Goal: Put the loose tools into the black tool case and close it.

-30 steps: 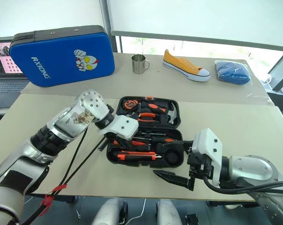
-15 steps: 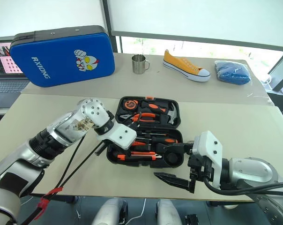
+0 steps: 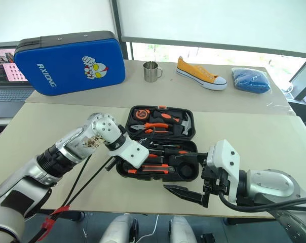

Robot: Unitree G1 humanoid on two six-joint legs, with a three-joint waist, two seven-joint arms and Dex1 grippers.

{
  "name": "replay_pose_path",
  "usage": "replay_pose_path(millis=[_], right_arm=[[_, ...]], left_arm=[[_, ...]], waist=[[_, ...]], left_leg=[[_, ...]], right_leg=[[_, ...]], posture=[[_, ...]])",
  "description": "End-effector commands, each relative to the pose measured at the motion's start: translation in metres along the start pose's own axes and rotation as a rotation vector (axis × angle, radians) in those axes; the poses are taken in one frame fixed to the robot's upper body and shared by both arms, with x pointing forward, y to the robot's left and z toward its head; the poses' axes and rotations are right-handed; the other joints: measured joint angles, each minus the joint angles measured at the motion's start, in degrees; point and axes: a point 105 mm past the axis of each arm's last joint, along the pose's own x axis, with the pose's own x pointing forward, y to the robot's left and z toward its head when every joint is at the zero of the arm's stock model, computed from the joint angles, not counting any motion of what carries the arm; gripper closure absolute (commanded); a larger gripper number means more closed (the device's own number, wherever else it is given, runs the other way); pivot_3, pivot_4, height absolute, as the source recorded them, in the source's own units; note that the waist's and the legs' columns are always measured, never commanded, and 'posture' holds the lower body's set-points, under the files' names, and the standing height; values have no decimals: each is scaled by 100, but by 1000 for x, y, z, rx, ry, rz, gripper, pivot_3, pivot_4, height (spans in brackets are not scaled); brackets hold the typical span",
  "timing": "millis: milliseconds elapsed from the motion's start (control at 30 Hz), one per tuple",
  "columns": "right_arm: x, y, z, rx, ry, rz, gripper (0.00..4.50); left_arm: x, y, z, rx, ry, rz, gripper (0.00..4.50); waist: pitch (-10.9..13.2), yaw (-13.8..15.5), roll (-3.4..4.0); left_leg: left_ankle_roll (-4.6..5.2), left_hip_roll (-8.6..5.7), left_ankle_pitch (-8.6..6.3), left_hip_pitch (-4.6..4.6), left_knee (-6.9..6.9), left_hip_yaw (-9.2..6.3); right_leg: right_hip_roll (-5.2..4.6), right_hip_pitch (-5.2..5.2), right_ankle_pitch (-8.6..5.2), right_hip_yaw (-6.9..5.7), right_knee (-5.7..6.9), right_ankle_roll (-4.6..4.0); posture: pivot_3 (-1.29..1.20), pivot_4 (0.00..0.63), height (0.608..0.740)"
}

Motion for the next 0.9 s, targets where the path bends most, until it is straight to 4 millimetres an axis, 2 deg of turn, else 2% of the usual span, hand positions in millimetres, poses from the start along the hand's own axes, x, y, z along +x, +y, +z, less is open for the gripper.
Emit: replay_pose_path(millis=[33, 167, 267, 367, 400, 533, 633, 733, 833, 900], right_arm=[[-1, 1, 5, -34, 2, 1, 0], [-5, -5, 2, -45, 17, -40, 0], [-13, -17, -4, -44, 31, -129, 0], [-30, -32, -13, -34, 46, -259, 0], [-40, -38, -17, -11, 57, -303, 0], [-88, -50, -34, 55, 130, -444, 0], [-118, -50, -42, 61, 212, -466, 0], [-137, -50, -45, 58, 283, -446, 0], [-140, -60, -48, 12, 351, -388, 0], [-134, -74, -53, -31, 390, -372, 0]], left_arm=[[8, 5, -8, -51, 11, 23, 4454], [-11, 21, -3, -110, -96, 141, 4454], [-36, 32, 4, -206, -251, 263, 4454], [-66, 36, 0, -311, -374, 368, 3803], [-75, 33, -2, -340, -402, 388, 3341], [-108, 17, -8, -422, -491, 469, 2082], [-129, -2, -1, -404, -568, 491, 1024], [-139, -17, 12, -355, -610, 498, 52], [-134, -22, 24, -294, -624, 499, 52], [-127, -23, 27, -275, -622, 496, 52]], waist=[[-2, 11, 2], [-2, 31, 2], [-1, 2, 1], [-1, -4, 1], [-1, -6, 1], [-1, -9, 2], [-1, -11, 3], [1, -16, 4], [0, -29, 4], [0, -35, 4]], left_leg=[[0, 0, 0, 0, 0, 0], [0, -6, 0, -3, 4, -3], [1, -5, 0, -13, 4, -5], [1, -3, 0, -20, 4, -8], [1, -3, -1, -20, 4, -9], [1, -4, -1, -18, -1, -8], [1, -2, -1, -12, -7, -6], [0, 4, -1, -6, -11, -3], [0, 3, -1, 2, -12, 1], [0, 1, -1, 10, -14, 7]], right_leg=[[0, 2, 0, 0, 0, 0], [-4, 5, -2, 0, -3, 6], [-3, -5, -2, 1, -1, 6], [-2, -12, -2, 1, 2, 6], [-1, -12, -2, 1, 1, 6], [-2, -13, -3, 1, 1, 7], [-3, -10, -3, 2, -2, 7], [-4, -6, -4, 4, -4, 6], [-6, 3, -4, 5, -9, 7], [-5, 7, -4, 8, -11, 7]], posture=[[0, 150, 739], [0, 150, 739], [0, 150, 739], [0, 150, 739], [0, 150, 739], [0, 150, 739], [0, 150, 739], [0, 150, 739], [0, 150, 739], [0, 150, 739]])
